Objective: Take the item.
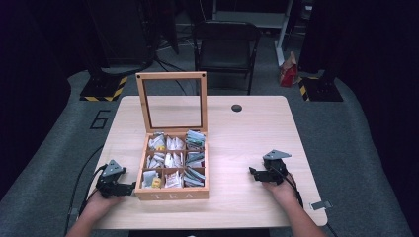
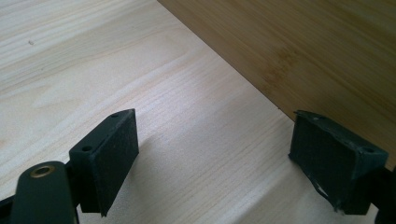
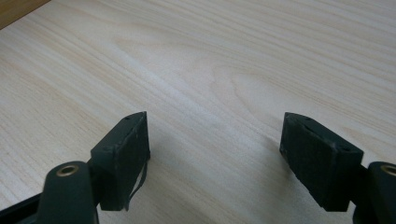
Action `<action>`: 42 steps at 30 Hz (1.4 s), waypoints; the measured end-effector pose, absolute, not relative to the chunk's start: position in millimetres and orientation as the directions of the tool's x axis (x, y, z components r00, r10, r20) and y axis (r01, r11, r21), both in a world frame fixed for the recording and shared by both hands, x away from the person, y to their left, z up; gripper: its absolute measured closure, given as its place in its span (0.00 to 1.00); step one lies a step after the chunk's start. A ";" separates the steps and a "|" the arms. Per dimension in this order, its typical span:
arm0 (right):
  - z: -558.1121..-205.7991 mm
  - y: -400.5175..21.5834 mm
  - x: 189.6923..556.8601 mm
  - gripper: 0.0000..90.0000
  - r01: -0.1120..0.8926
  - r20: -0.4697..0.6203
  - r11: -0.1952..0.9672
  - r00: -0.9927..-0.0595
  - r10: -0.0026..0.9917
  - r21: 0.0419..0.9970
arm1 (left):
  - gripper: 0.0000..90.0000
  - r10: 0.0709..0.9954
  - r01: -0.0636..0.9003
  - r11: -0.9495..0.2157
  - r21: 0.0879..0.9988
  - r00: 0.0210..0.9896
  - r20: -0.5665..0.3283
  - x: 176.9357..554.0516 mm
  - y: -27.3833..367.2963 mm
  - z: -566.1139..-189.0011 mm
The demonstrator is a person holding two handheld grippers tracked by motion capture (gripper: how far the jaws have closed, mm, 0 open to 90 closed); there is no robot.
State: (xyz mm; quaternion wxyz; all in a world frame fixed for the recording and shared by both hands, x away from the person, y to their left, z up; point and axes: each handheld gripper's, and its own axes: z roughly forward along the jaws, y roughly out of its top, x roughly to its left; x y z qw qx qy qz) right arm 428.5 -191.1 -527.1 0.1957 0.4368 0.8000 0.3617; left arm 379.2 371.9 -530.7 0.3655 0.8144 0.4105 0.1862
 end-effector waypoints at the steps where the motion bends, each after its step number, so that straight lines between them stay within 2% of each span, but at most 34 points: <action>1: -527.1 -191.0 428.3 0.26 0.558 0.005 0.354 -0.541 0.841 0.750 | 0.17 0.805 0.532 -0.396 0.748 0.594 0.003 379.2 371.9 -530.7; 25: -526.8 -191.9 428.4 0.29 0.550 0.002 0.365 -0.555 0.832 0.751 | 0.17 0.805 0.533 -0.396 0.748 0.594 0.003 379.2 371.8 -530.7; 30: -522.9 -188.6 426.3 0.37 0.544 -0.008 0.382 -0.567 0.824 0.747 | 0.17 0.805 0.533 -0.396 0.748 0.594 0.003 379.2 371.8 -530.7; 42: -501.3 -173.9 415.3 0.42 0.510 0.005 0.392 -0.614 0.789 0.765 | 0.17 0.805 0.532 -0.396 0.748 0.594 0.003 379.2 371.8 -530.7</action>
